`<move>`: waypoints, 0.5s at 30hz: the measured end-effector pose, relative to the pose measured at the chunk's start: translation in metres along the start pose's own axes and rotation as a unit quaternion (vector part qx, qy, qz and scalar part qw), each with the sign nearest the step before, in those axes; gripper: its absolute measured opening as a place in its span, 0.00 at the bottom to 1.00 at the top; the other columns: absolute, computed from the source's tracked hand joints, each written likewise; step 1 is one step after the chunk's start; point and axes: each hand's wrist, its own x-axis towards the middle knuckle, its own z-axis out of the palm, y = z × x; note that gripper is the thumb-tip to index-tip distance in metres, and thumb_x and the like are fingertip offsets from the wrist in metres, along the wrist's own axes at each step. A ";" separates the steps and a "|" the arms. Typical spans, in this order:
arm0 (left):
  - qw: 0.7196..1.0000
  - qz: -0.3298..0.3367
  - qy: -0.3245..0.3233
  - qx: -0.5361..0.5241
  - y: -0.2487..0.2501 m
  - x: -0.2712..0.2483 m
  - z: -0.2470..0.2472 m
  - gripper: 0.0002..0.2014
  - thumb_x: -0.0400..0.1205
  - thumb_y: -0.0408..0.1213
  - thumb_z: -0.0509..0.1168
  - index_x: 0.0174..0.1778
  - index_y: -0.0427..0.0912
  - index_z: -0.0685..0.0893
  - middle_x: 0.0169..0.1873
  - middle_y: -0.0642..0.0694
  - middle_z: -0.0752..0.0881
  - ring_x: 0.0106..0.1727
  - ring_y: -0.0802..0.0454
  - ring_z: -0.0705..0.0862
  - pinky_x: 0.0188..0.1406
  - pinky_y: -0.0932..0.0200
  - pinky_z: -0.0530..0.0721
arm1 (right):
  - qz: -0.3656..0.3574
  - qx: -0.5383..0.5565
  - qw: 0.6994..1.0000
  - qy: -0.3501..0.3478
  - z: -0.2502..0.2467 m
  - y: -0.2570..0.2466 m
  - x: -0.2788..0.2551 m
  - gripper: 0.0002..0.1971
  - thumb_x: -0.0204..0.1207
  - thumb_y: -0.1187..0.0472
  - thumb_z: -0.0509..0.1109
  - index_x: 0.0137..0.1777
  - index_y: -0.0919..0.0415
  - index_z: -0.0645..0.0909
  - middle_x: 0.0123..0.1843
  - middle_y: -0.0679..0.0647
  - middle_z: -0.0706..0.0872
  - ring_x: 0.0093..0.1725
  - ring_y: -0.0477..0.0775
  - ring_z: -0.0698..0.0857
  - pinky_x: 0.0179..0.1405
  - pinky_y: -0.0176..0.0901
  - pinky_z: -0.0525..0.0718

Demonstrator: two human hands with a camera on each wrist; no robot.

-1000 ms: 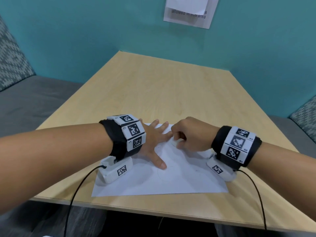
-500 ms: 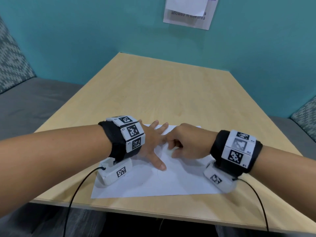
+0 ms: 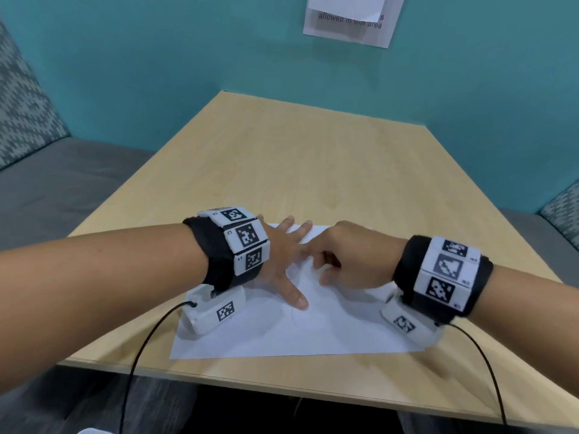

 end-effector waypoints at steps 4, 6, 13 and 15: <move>1.000 -0.007 -0.012 0.004 0.001 0.001 -0.003 0.57 0.70 0.77 0.63 0.85 0.65 0.33 0.86 0.51 0.29 0.87 0.42 0.33 0.78 0.19 0.44 | 0.033 0.004 0.999 0.020 -0.005 0.014 0.003 0.04 0.70 0.62 0.75 0.43 0.59 0.83 0.30 0.45 0.78 0.29 0.41 0.74 0.33 0.33 0.72; 1.000 -0.013 -0.011 0.004 0.000 0.001 -0.002 0.59 0.69 0.78 0.63 0.84 0.65 0.30 0.86 0.52 0.29 0.87 0.42 0.33 0.78 0.19 0.43 | 0.063 0.000 0.997 0.042 -0.009 0.025 0.005 0.04 0.70 0.62 0.75 0.42 0.60 0.83 0.29 0.44 0.78 0.28 0.41 0.74 0.35 0.39 0.72; 1.000 -0.003 -0.013 0.004 0.000 0.001 -0.003 0.58 0.70 0.77 0.63 0.83 0.66 0.29 0.86 0.50 0.30 0.87 0.41 0.33 0.77 0.18 0.43 | 0.034 0.007 0.999 0.017 -0.007 0.016 0.001 0.05 0.70 0.63 0.74 0.40 0.54 0.80 0.29 0.41 0.76 0.29 0.40 0.74 0.33 0.33 0.71; 1.000 -0.011 -0.013 0.011 0.000 0.001 -0.002 0.58 0.70 0.78 0.62 0.84 0.64 0.30 0.86 0.51 0.29 0.87 0.41 0.33 0.77 0.18 0.44 | 0.060 0.002 0.998 0.031 -0.010 0.025 0.002 0.06 0.70 0.63 0.74 0.38 0.55 0.79 0.29 0.43 0.78 0.28 0.41 0.74 0.34 0.37 0.71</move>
